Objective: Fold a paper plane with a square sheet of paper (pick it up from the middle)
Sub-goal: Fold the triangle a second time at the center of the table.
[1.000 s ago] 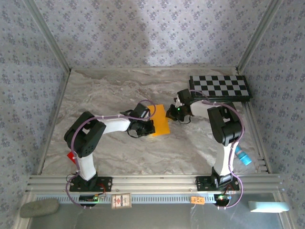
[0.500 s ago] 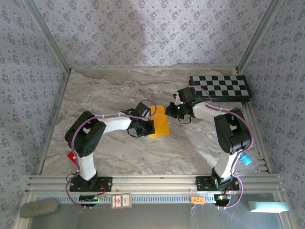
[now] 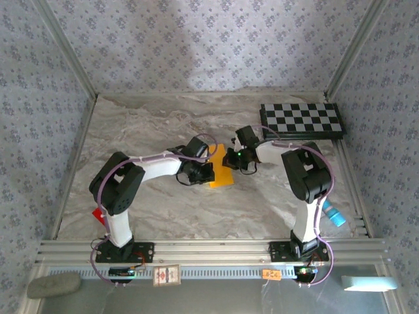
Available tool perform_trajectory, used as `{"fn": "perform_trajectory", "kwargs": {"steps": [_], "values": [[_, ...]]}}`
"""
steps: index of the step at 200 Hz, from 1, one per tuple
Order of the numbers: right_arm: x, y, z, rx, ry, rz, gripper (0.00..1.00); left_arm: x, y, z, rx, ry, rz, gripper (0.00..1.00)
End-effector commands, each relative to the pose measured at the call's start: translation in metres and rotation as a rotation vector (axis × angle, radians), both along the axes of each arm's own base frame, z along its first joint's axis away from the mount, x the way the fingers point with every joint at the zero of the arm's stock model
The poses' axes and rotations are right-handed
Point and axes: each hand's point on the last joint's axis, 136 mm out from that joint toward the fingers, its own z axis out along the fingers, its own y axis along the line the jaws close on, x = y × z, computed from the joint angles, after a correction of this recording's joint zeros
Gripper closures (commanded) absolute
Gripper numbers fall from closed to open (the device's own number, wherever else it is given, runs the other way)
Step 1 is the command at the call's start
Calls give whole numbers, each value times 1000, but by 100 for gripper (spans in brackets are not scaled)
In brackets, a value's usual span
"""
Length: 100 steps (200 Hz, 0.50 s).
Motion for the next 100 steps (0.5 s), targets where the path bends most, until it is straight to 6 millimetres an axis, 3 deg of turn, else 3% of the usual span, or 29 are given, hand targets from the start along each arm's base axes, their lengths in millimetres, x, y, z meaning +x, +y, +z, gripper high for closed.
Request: {"fn": "perform_trajectory", "kwargs": {"steps": [1,56,100], "values": [[-11,-14,-25,-89,80,-16,95,12,-22,16,-64,-43,-42,87],[-17,-18,-34,-109,109,-19,95,24,-29,-7,-17,-8,-31,90],[-20,-27,-45,-143,144,-41,96,2,-12,-36,39,72,-39,96]]}}
